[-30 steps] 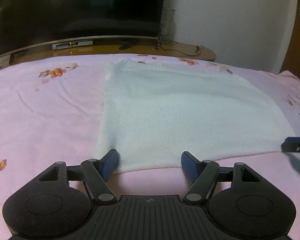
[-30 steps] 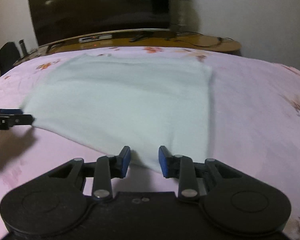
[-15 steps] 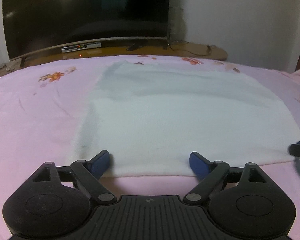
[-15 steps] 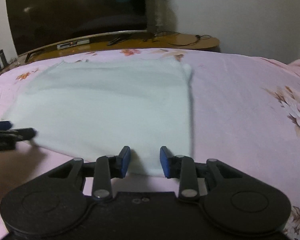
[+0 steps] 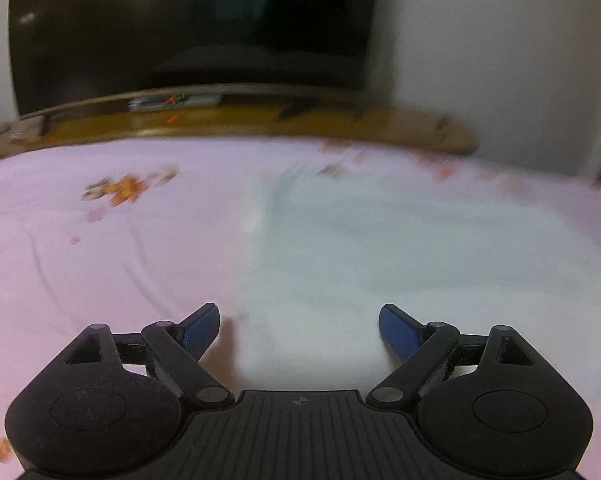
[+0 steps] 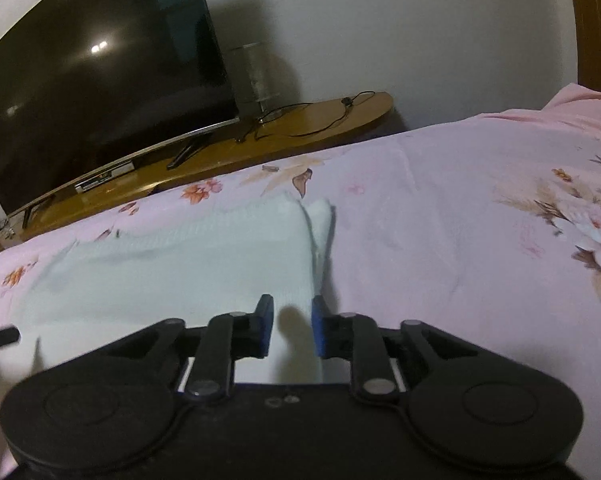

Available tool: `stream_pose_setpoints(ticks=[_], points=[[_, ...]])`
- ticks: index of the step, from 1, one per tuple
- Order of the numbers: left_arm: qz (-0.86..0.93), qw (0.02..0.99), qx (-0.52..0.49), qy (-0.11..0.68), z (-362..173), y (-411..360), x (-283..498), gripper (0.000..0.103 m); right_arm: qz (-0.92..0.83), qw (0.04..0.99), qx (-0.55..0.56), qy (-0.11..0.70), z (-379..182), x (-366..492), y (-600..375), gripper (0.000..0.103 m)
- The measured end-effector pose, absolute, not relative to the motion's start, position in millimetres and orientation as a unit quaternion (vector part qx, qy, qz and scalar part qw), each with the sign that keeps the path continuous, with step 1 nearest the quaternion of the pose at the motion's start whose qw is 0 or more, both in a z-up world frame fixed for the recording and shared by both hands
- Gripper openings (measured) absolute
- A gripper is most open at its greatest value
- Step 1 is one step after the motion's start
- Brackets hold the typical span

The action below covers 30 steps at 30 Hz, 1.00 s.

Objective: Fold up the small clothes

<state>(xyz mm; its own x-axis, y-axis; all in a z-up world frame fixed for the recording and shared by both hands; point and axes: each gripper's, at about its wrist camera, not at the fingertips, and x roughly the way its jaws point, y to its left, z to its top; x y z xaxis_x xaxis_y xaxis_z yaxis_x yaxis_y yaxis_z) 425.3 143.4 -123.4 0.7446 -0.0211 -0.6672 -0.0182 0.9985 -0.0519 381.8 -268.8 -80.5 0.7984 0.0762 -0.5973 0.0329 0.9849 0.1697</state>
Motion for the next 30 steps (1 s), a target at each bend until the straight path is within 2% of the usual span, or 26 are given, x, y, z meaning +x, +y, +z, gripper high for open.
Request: stream_pose_setpoints(ticks=[3,7,10,12,14,15,16,21,24,27,30], points=[[-0.01,0.932,-0.056,0.359,-136.6,154.5,425.7,0.087,-0.022,0.936,0.082,0.34,-91.6,397.7,-272.8,0.009],[-0.016,0.934,-0.043,0.355,-138.6,154.4,424.4,0.087,-0.045,0.924,0.093,0.368,-107.1,399.3,-284.2,0.006],[-0.009,0.934,-0.045,0.355,-137.0,154.1,424.7,0.087,-0.025,0.941,0.104,0.322,-91.3,380.6,-285.7,0.014],[0.004,0.935,-0.038,0.353,-138.5,150.9,423.2,0.096,0.007,0.952,0.089,0.291,-82.9,370.2,-277.9,0.021],[0.019,0.933,-0.036,0.357,-139.0,149.0,423.0,0.099,0.024,0.947,0.056,0.316,-89.8,375.6,-267.8,0.019],[0.026,0.931,-0.036,0.363,-137.0,148.8,422.6,0.099,0.022,0.934,0.041,0.355,-99.8,384.2,-264.2,0.022],[0.035,0.927,-0.035,0.372,-134.2,147.5,423.0,0.099,0.027,0.932,0.039,0.36,-104.0,385.9,-263.8,0.023],[0.098,0.917,0.003,0.387,-111.1,132.3,407.7,0.099,0.052,0.942,0.043,0.327,-86.3,376.8,-264.8,0.023],[0.116,0.915,0.019,0.386,-104.5,124.0,395.7,0.1,0.078,0.945,0.033,0.317,-79.2,370.0,-261.4,0.031],[0.125,0.915,0.017,0.382,-99.4,118.8,382.8,0.102,0.099,0.946,0.033,0.307,-73.6,359.7,-264.9,0.064],[0.129,0.916,0.009,0.38,-96.6,116.2,371.9,0.102,0.108,0.947,0.032,0.3,-68.1,365.4,-266.2,0.065]])
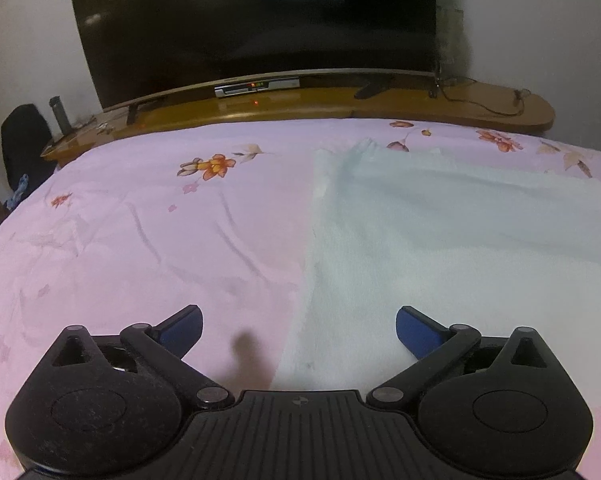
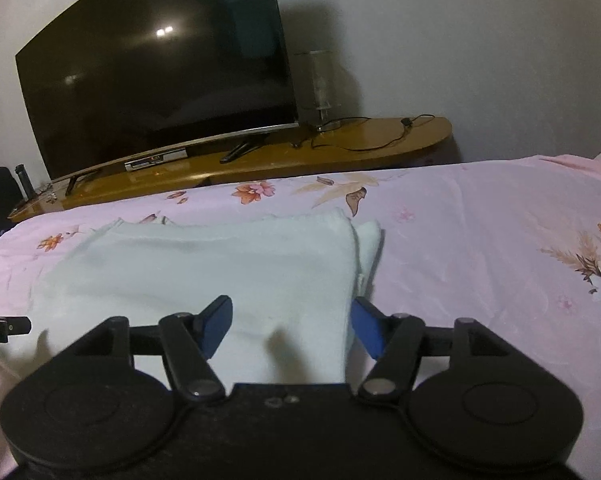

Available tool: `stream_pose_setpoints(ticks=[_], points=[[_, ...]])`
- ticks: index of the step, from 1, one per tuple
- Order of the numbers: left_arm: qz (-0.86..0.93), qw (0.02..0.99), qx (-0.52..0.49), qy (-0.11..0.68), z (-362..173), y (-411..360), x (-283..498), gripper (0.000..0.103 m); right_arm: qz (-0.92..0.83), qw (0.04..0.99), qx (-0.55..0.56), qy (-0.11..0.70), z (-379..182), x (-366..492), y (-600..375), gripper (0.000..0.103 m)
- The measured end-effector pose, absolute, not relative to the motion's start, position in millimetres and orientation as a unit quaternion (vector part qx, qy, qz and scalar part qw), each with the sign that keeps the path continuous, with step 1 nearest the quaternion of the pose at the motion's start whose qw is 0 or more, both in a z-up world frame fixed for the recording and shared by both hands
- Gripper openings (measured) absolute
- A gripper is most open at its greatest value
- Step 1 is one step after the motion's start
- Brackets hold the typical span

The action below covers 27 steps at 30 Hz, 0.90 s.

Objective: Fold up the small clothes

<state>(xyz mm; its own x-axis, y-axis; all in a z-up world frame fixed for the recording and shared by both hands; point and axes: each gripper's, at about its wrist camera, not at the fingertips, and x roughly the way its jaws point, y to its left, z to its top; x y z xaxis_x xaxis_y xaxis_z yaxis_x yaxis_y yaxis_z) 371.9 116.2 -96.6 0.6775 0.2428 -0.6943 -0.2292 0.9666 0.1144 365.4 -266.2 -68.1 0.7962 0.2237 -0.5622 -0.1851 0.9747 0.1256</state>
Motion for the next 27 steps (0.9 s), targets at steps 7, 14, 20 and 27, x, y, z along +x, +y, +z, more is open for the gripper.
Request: stream_pose_setpoints(ticks=[7,14,20,27], points=[[0.092,0.923,-0.126,0.353,-96.8,133.1,323.8,0.1,0.135,0.944,0.043,0.299,-65.6,361.9,-266.5,0.003],[0.049,0.828,-0.469,0.304,-152.6,191.9,277.6,0.055,0.154,0.94,0.036,0.302,-66.3,352.1,-248.5,0.007],[0.035,0.816,-0.509,0.273,-167.3,200.5,293.2,0.055,0.164,0.937,0.038,0.306,-66.8,350.2,-234.2,0.009],[0.027,0.825,-0.501,0.26,-172.3,190.9,337.0,0.012,0.194,0.926,0.056,0.319,-62.2,365.2,-209.9,0.004]])
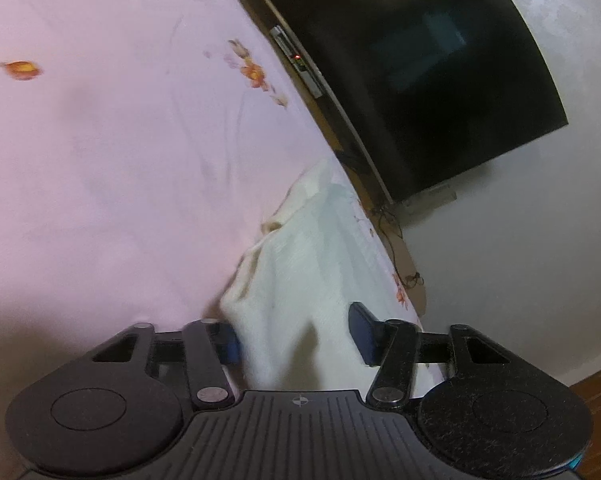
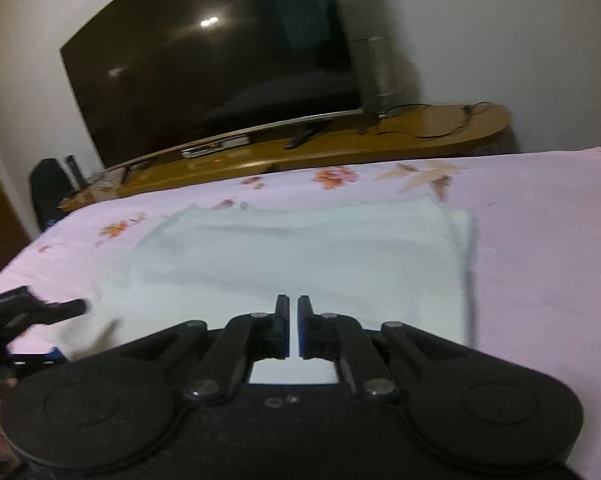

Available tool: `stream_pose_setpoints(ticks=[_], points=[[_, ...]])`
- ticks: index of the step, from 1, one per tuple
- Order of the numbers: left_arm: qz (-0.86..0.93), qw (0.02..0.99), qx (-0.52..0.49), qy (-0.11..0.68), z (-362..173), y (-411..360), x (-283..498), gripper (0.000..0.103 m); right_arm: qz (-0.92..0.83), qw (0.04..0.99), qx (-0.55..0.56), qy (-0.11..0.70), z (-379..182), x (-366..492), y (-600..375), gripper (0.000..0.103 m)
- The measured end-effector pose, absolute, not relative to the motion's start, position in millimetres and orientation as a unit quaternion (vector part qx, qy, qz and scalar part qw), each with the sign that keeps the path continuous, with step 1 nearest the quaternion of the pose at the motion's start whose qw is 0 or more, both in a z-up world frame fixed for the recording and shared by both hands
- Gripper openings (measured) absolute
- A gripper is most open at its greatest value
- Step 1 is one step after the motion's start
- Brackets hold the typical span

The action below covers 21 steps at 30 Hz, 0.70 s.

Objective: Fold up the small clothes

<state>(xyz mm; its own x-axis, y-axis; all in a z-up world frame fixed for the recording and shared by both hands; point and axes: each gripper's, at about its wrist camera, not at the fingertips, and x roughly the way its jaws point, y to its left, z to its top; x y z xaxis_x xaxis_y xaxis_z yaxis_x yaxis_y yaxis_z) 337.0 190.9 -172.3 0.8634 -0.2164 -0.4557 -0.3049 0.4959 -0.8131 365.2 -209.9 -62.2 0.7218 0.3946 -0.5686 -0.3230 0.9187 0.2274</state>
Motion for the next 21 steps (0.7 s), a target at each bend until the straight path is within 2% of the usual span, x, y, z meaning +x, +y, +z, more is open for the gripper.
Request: stream_pose_setpoints(ticks=[1,2,11,14,19,21], points=[[0.02,0.81,-0.519,0.271,-181.4,193.0,340.8,0.007,0.204,0.923,0.063,0.32,-60.6,370.3,-203.7,0.002],[0.018,0.8,-0.537,0.266,-189.4,195.9,341.3,0.006,0.212,0.921,0.065,0.322,-59.5,375.3,-197.0,0.002],[-0.041,0.823,-0.514,0.238,-172.8,201.2,338.4,0.006,0.227,0.903,0.069,0.359,-83.9,419.8,-141.5,0.002],[-0.061,0.829,-0.503,0.238,-169.1,202.3,345.4,0.006,0.219,0.89,0.059,0.396,-105.8,424.6,-132.5,0.002],[-0.057,0.822,-0.502,0.262,-172.3,210.5,351.2,0.006,0.214,0.889,0.11,0.389,-114.1,425.6,-144.7,0.0],[-0.08,0.846,-0.469,0.242,-152.0,204.3,350.4,0.006,0.215,0.889,0.111,0.388,-115.2,425.0,-145.5,0.0]])
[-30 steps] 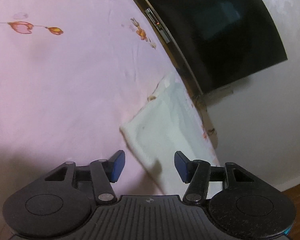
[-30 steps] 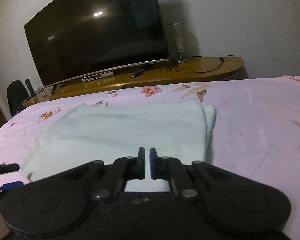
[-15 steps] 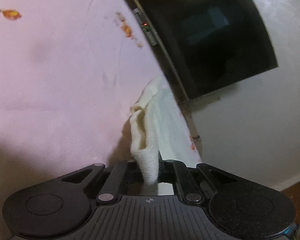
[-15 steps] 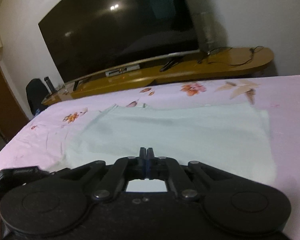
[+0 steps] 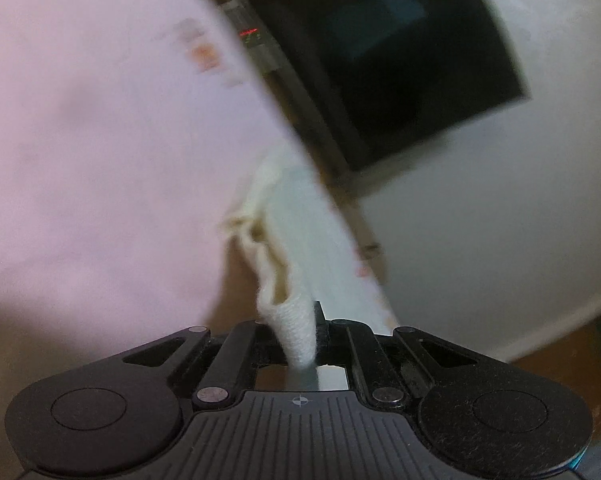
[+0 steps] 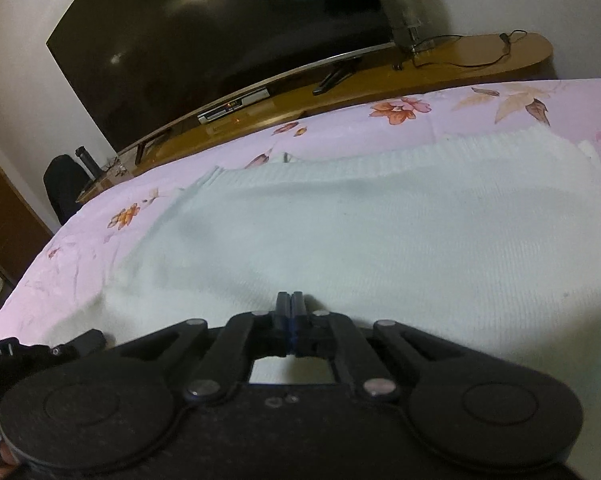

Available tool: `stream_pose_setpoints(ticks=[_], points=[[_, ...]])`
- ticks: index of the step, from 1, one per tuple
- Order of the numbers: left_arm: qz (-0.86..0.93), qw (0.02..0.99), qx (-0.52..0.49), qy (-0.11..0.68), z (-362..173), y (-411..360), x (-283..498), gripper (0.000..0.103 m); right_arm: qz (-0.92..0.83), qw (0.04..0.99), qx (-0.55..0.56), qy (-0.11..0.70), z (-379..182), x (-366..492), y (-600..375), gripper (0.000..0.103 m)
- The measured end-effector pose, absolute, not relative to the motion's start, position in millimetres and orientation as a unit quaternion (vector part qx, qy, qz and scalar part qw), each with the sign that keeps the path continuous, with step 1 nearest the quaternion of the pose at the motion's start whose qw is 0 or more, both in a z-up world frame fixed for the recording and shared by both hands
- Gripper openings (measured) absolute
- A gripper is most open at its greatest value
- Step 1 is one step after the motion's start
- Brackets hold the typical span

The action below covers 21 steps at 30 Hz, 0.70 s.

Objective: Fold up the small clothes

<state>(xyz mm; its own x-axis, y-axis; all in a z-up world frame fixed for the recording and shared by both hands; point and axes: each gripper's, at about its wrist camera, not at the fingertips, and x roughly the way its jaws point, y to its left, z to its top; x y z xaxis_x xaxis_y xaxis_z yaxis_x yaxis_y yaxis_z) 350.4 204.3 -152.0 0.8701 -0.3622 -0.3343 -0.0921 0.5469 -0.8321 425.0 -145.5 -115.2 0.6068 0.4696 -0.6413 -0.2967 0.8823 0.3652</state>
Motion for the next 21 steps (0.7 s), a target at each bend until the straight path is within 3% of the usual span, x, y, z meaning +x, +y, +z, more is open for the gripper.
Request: stream_pose_setpoints(ticks=[6,11,15,16,17,19,20,21], points=[[-0.209,0.889,-0.334,0.231,-69.3,143.8,375.5,0.006,0.216,0.883,0.149,0.389,-120.6,428.0,-156.8,0.0],[-0.298,0.885,-0.231,0.272,-40.1,69.2,393.9,0.006,0.196,0.876,0.202,0.391,-112.5,427.2,-188.6,0.0],[-0.328,0.868,-0.143,0.345,-46.3,0.1,414.5,0.007,0.138,0.882,0.276,0.356,-96.4,399.4,-274.8,0.013],[-0.332,0.86,-0.111,0.37,-54.1,-22.4,419.4,0.007,0.114,0.885,0.286,0.351,-93.9,388.4,-304.6,0.02],[-0.323,0.863,-0.075,0.381,-60.6,-43.3,421.4,0.008,0.099,0.883,0.3,0.347,-93.2,378.6,-330.6,0.02],[-0.307,0.867,-0.024,0.392,-79.0,-81.5,421.5,0.043,0.079,0.878,0.325,0.343,-93.1,359.5,-377.7,0.023],[-0.312,0.866,-0.026,0.389,-84.7,-95.3,416.4,0.071,0.067,0.877,0.328,0.345,-92.9,351.3,-394.4,0.023],[-0.322,0.87,-0.032,0.372,-84.6,-103.7,408.5,0.09,0.058,0.878,0.325,0.347,-92.2,344.5,-407.3,0.024]])
